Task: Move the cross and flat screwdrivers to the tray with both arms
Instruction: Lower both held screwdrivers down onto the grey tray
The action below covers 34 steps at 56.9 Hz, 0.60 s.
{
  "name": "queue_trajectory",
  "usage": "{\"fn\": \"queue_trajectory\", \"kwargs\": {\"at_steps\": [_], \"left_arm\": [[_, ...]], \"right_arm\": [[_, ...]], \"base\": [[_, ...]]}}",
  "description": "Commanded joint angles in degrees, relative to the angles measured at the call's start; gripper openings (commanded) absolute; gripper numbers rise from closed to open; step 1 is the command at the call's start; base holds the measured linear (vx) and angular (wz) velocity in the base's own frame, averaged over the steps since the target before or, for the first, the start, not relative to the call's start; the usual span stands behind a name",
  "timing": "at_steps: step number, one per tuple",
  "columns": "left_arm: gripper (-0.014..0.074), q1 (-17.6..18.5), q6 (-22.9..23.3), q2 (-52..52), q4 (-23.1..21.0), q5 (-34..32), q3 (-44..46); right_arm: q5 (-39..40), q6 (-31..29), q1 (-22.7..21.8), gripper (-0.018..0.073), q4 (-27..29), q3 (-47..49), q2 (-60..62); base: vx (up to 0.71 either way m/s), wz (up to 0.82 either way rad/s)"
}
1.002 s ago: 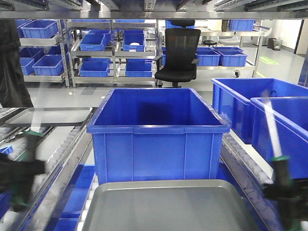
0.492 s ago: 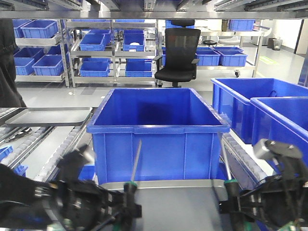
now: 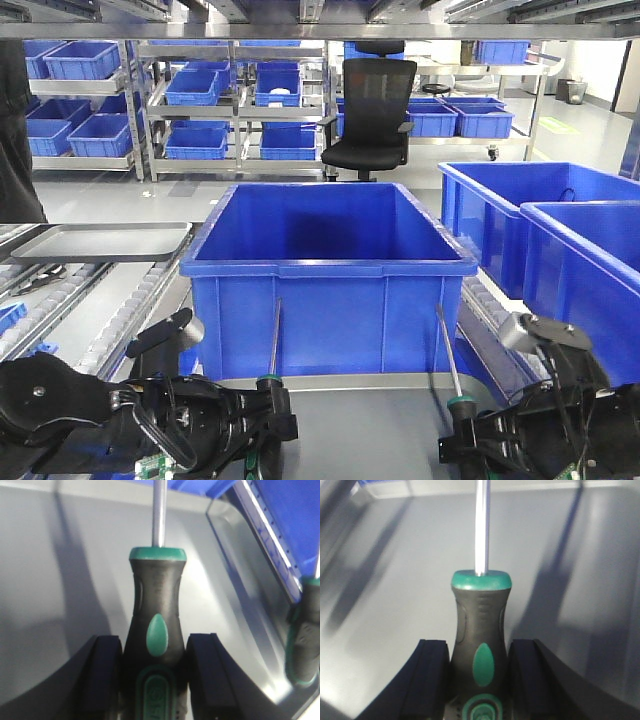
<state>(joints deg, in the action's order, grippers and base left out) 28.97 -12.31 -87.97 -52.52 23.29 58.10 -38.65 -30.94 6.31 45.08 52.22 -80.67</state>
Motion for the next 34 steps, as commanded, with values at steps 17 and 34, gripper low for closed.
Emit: {"fn": "queue_trajectory", "kwargs": {"at_steps": [17,34], "left_arm": [[0.0206,0.40,-0.03,1.90,-1.73,-2.43,1.77],[0.0478,0.40,-0.14,2.01,-1.62,-0.37,1.77]], "right_arm": [[1.59,-0.97,-0.08,0.0211,2.27,1.86,1.44],[0.29,-1.23,-0.08,0.0470,2.18,1.86,1.44]], "base": [[0.00,0.00],[0.00,0.00]]}}
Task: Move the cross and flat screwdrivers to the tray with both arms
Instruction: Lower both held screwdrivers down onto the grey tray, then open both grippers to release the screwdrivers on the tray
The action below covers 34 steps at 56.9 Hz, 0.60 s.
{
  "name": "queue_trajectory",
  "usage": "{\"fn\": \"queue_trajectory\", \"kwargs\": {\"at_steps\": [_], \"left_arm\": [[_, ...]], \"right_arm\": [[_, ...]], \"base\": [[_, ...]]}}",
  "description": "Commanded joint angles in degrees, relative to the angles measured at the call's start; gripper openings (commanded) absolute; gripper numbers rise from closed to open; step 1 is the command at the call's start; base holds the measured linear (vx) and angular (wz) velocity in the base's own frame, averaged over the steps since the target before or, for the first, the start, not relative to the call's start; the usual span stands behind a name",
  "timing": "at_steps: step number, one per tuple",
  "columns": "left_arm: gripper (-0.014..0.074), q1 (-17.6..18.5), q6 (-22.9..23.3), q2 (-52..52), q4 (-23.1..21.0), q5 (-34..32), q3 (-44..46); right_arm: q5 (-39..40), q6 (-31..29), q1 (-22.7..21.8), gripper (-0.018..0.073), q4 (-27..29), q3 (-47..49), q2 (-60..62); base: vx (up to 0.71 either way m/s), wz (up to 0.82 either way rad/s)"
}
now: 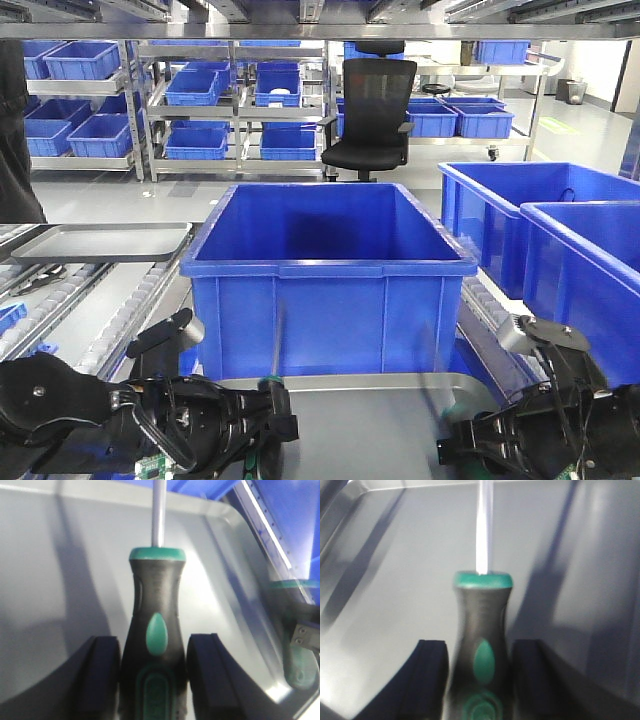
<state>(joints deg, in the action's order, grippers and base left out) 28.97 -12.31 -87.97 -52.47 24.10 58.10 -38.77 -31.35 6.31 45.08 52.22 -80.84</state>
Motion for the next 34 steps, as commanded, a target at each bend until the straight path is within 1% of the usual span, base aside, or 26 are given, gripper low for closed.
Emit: {"fn": "queue_trajectory", "kwargs": {"at_steps": [1,11,17,21,26,29,31,33,34], "left_arm": [[0.0482,0.40,-0.27,2.07,-1.67,-1.11,1.77],[0.0483,0.40,-0.70,2.39,-1.67,-0.70,1.77],[0.0457,0.35,-3.81,4.24,-1.60,0.29,1.77],[0.0419,0.35,-5.19,6.43,-1.46,0.43,1.77],[0.0323,0.18,-6.42,10.33,-0.03,0.87,1.77],[0.0237,0.18,-6.36,13.26,2.45,1.30,1.77],[0.0146,0.18,-6.36,16.10,5.10,1.78,1.77],[0.0079,0.18,-6.36,18.21,7.16,2.43,1.77],[0.0038,0.18,-6.36,19.50,8.43,2.79,1.77]], "right_arm": [[0.27,-1.07,-0.08,0.0473,2.18,1.86,1.61],[0.02,-1.96,-0.08,0.0464,2.24,1.86,2.06],[0.54,-1.89,-0.08,0.0429,2.09,2.11,4.63],[0.54,-1.89,-0.08,0.0389,1.54,2.67,6.76],[0.07,-1.85,-0.08,0.0292,0.67,3.29,10.50],[-0.13,-1.85,-0.08,0.0214,-0.01,3.29,13.33],[-0.42,-1.85,-0.08,0.0120,-1.18,3.29,15.70],[-0.66,-1.85,-0.08,0.0036,-2.50,3.24,18.23],[-0.85,-1.85,-0.08,0.0007,-2.97,3.24,19.12]], "base": [[0.00,0.00],[0.00,0.00],[0.00,0.00],[0.00,0.00],[0.00,0.00],[0.00,0.00],[0.00,0.00],[0.00,0.00],[0.00,0.00]]}}
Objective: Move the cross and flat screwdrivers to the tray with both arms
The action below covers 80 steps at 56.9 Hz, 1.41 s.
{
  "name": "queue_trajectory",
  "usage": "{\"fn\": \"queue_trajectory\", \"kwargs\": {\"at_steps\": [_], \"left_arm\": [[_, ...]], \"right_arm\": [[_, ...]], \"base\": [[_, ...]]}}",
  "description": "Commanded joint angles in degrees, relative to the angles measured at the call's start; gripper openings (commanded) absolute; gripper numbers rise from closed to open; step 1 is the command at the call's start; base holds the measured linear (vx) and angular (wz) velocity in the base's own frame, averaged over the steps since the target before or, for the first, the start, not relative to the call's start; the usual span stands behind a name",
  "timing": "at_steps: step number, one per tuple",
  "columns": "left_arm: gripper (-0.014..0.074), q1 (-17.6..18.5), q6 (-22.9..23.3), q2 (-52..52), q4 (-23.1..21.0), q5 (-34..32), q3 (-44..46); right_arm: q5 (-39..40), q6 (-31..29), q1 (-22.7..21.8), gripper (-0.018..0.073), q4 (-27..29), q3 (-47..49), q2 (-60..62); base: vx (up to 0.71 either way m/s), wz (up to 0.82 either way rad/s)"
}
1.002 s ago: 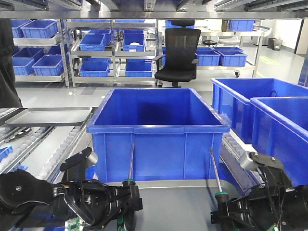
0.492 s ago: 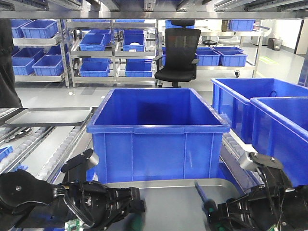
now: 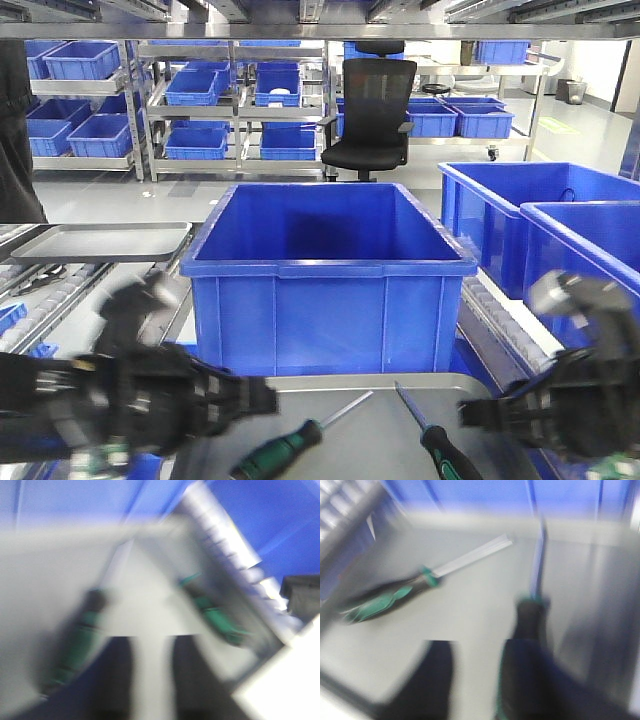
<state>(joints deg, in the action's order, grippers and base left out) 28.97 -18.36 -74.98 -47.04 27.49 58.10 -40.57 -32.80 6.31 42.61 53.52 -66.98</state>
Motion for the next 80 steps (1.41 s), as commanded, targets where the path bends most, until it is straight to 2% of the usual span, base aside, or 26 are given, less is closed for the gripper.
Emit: {"fn": "queue_trajectory", "kwargs": {"at_steps": [1,2,10,16,23,28,35,40,70,73,76,80], "left_arm": [[0.0012,0.18,-0.31,7.40,3.89,-0.38,1.77],[-0.0010,0.18,-0.31,8.74,5.26,-0.04,1.77],[-0.0002,0.18,2.76,18.48,17.27,3.64,1.77],[0.0001,0.18,6.50,26.62,27.94,6.09,-0.64],[0.0001,0.18,11.91,37.28,36.18,5.02,-8.59],[0.0001,0.18,15.18,45.53,39.91,1.88,-14.74],[0.0003,0.18,16.23,53.99,42.58,-3.80,-21.15],[0.0003,0.18,16.23,57.02,42.66,-5.52,-23.65],[0.0003,0.18,16.23,58.04,42.71,-3.10,-26.38],[0.0003,0.18,16.13,58.04,45.42,-3.99,-26.84],[0.0003,-0.94,16.86,58.44,48.74,-6.57,-28.38],[0.0003,-4.77,18.36,60.05,49.68,-10.87,-32.08]], "right_arm": [[0.85,-0.27,-0.08,-0.0015,-1.23,1.94,6.60],[0.77,0.03,-0.08,-0.0015,-1.70,1.94,7.48],[0.83,2.43,-0.08,-0.0010,-8.54,1.15,18.68],[5.50,2.37,-0.08,-0.0009,-11.19,-3.76,28.56],[12.06,2.19,-0.08,-0.0009,-11.54,-12.53,42.27],[16.75,2.18,-0.08,-0.0008,-12.53,-17.45,50.16],[23.44,2.24,-0.08,-0.0008,-13.01,-22.63,56.64],[25.08,2.24,-0.08,-0.0008,-13.01,-24.94,58.06],[23.97,2.27,-0.08,-0.0008,-12.81,-27.03,58.11],[23.97,2.27,-0.08,-0.0008,-12.81,-27.03,58.11],[23.97,2.27,-0.08,-0.0008,-12.81,-27.03,58.11],[23.97,2.27,-0.08,-0.0008,-12.81,-27.03,58.11]], "base": [[0.00,0.00],[0.00,0.00],[0.00,0.00],[0.00,0.00],[0.00,0.00],[0.00,0.00],[0.00,0.00],[0.00,0.00],[0.00,0.00],[0.00,0.00],[0.00,0.00],[0.00,0.00]]}}
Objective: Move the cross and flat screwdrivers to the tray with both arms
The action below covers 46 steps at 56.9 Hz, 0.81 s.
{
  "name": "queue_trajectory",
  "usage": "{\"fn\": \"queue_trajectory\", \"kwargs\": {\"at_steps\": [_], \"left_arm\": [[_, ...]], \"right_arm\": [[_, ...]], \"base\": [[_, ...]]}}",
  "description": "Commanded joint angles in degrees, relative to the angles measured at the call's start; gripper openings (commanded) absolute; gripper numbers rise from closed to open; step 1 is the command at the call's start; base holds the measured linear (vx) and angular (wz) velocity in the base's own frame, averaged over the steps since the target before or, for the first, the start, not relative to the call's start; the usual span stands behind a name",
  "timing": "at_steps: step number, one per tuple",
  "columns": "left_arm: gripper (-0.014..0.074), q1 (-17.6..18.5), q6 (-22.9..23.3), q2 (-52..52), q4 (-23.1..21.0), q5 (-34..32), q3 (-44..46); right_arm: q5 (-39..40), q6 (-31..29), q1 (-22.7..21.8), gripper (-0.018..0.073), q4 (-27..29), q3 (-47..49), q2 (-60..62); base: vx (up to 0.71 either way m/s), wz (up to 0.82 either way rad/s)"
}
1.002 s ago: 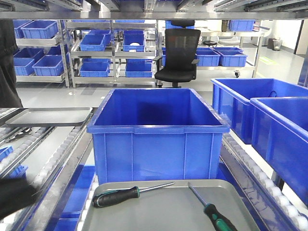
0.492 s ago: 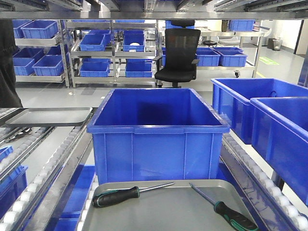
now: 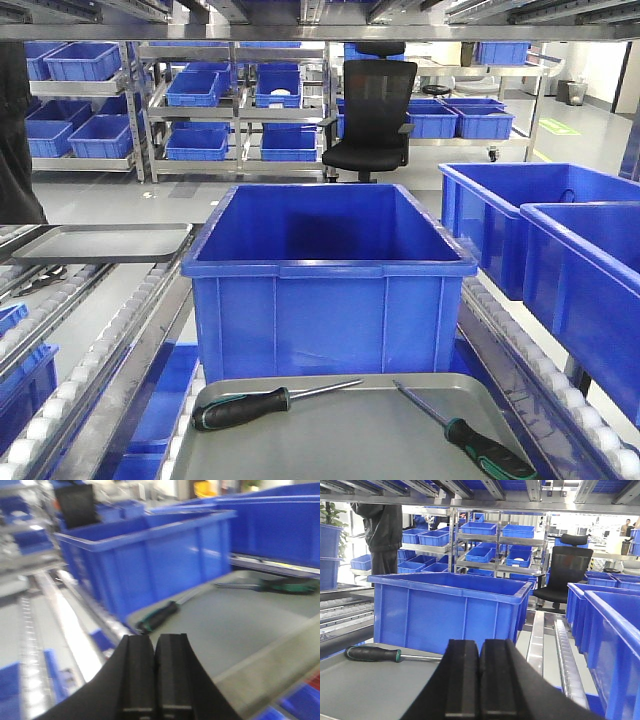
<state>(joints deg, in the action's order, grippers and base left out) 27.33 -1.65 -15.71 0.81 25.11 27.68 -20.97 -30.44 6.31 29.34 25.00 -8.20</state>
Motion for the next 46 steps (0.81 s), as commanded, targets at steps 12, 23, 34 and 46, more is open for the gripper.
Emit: {"fn": "queue_trajectory", "kwargs": {"at_steps": [12,23,34,46], "left_arm": [[0.0003,-16.62,3.13,11.90,1.82,-20.70,-20.86],[0.0003,-19.90,4.49,16.57,1.88,-21.97,-27.57],[0.0003,-19.90,4.49,16.59,1.88,-21.24,-27.72],[0.0003,-19.90,4.49,16.59,1.88,-21.24,-27.72]], "right_arm": [[4.38,-0.09,-0.08,-0.0008,0.47,1.49,-0.67],[4.19,-0.09,-0.08,-0.0008,0.47,1.49,-0.60],[3.64,-0.09,-0.08,-0.0008,0.47,1.49,-0.60],[3.58,-0.09,-0.08,-0.0008,0.47,1.49,-0.60]], "base": [[0.00,0.00],[0.00,0.00],[0.00,0.00],[0.00,0.00]]}}
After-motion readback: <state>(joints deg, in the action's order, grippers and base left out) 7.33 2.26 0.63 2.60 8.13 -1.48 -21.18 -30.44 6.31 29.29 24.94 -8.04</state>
